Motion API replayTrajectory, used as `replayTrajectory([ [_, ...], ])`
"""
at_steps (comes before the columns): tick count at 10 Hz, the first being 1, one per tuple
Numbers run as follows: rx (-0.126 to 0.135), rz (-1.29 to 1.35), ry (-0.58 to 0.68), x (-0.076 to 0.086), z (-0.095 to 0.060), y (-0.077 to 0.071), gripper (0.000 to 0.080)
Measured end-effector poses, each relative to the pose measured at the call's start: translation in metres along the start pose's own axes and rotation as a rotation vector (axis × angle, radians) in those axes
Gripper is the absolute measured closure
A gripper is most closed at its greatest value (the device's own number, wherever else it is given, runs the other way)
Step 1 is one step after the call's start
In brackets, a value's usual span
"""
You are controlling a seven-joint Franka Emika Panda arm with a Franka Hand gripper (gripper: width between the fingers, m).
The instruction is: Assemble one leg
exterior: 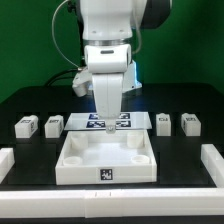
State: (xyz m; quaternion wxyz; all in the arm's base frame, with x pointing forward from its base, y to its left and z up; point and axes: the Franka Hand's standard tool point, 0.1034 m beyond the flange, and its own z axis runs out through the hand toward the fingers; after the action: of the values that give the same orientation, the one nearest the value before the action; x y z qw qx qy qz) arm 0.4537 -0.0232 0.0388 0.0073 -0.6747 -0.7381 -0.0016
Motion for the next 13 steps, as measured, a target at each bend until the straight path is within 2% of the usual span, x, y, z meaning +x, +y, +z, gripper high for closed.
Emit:
replayTrajectory([
  [1,0.020,-0.091,0.006,-0.002,0.016,-0.004,0.0150],
  [2,0.031,-0.052,0.012,-0.003,0.025,-0.002,0.0150],
  [5,0.039,-0.031,0.015,-0.003,0.032,-0.002,0.0150],
  [7,0.041,-0.030,0.015,-0.003,0.032,-0.002,0.0411],
  [8,0.041,-0.029,0.015,-0.003,0.032,-0.002,0.0411],
  [9,0.041,-0.029,0.015,-0.004,0.032,-0.003,0.0594],
  [10,0.041,-0.027,0.015,-0.004,0.032,-0.003,0.0720],
  [11,0.027,-0.026,0.013,-0.005,0.031,0.000,0.0720],
  [13,0.026,-0.026,0.013,-0.005,0.031,0.000,0.0745],
])
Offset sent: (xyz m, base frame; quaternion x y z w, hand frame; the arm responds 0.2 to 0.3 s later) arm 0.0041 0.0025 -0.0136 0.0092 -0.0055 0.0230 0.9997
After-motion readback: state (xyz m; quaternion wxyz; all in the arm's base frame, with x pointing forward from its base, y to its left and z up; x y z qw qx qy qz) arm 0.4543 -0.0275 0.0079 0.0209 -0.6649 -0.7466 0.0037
